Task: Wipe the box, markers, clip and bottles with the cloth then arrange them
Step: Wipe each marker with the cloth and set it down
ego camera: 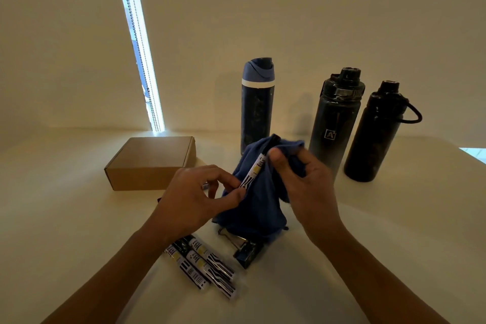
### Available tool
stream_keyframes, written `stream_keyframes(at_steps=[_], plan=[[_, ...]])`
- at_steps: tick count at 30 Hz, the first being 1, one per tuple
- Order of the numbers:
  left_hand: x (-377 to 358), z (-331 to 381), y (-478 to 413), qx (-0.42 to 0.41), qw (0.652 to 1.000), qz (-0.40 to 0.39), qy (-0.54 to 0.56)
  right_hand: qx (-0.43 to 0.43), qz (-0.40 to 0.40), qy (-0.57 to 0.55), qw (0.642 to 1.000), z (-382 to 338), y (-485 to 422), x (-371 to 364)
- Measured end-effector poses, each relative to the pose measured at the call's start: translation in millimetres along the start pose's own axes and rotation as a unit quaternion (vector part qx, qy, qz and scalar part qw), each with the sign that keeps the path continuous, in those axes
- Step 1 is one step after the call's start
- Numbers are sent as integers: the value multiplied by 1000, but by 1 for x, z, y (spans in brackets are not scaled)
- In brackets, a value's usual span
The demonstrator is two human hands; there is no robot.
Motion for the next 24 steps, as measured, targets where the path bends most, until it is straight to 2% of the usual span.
stream_keyframes(at_steps=[3, 6, 8, 12, 16, 19, 20, 24], plan=[[-6, 7, 1, -21, 1000, -16, -2, 11, -49, 69, 996, 6, 7, -18], [-3, 2, 2, -17, 999, -31, -18, 6, -73, 69, 995, 9, 4, -21], [9, -3, 1, 0, 1000, -4, -23, 1, -103, 75, 992, 11, 3, -23], [33, 1, -2, 27, 995, 94, -7, 13, -161, 188, 969, 18, 14, -35], [33, 8, -3, 21, 995, 96, -10, 50, -236, 321, 916, 9, 24, -53], [29, 7, -3, 24, 996, 80, -33, 21, -321, 462, 827, 13, 29, -61], [28, 5, -3, 27, 996, 74, -38, 25, -326, 491, 808, 11, 28, -61], [23, 2, -4, 18, 997, 52, -49, 83, -296, 513, 801, -3, 27, -61]])
Point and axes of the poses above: each hand's wrist, its own y-axis away from the middle knuckle, its own x-axis out of the back of the hand, z = x × y, the point moved 8 cm from there along -y, towards the middle knuckle
